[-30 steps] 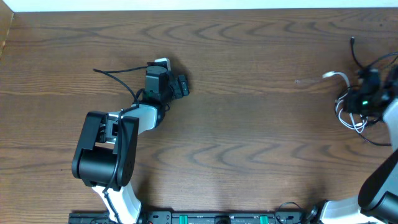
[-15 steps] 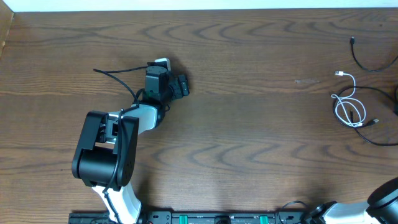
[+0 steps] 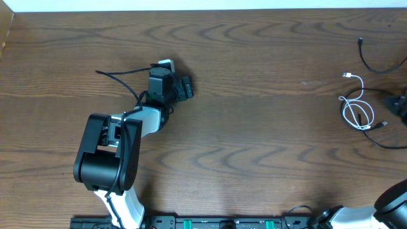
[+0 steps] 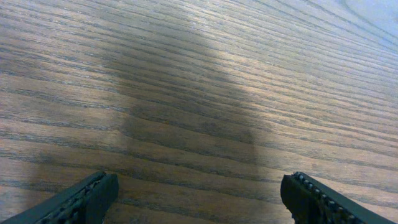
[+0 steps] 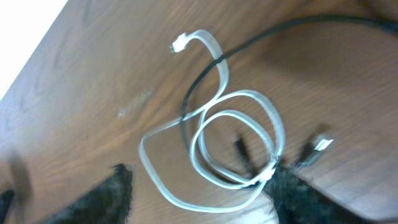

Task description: Untangle cables

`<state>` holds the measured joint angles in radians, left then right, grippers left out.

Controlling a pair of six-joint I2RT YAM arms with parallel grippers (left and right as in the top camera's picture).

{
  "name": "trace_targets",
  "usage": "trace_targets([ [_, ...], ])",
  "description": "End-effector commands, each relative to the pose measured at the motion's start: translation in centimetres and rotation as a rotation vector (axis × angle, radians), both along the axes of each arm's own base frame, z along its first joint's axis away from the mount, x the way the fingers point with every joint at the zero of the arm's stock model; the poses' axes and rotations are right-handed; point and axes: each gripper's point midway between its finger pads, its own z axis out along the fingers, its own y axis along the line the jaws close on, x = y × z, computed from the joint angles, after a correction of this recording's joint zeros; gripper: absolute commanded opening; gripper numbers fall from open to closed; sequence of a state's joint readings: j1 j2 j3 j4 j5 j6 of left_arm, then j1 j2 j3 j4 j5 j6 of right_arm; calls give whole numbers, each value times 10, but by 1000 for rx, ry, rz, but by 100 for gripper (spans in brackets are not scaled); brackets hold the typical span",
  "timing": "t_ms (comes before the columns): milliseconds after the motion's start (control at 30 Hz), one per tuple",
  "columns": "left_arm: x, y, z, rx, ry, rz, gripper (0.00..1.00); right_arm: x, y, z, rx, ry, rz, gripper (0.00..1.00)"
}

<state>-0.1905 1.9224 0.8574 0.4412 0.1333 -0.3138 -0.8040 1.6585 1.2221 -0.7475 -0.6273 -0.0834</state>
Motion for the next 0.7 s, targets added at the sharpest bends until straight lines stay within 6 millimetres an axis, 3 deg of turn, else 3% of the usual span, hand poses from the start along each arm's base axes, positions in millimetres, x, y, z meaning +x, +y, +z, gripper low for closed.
trace_targets([
  [0,-4,0,-6,-4,26,-9,89,13,32,12,-30,-42,147,77],
  [67,-4,0,-6,-4,26,-9,90,18,53,10,-30,-33,221,85],
  [100,-4,0,-6,-4,26,-9,90,20,63,10,-28,-29,252,98],
  [133,-4,0,-6,-4,26,-9,89,22,73,9,-27,-24,285,99],
  [333,-4,0,-6,-5,26,-10,89,22,133,-7,-85,93,469,99],
  [667,-4,0,-6,-4,26,-9,90,14,178,-28,-286,286,579,99],
])
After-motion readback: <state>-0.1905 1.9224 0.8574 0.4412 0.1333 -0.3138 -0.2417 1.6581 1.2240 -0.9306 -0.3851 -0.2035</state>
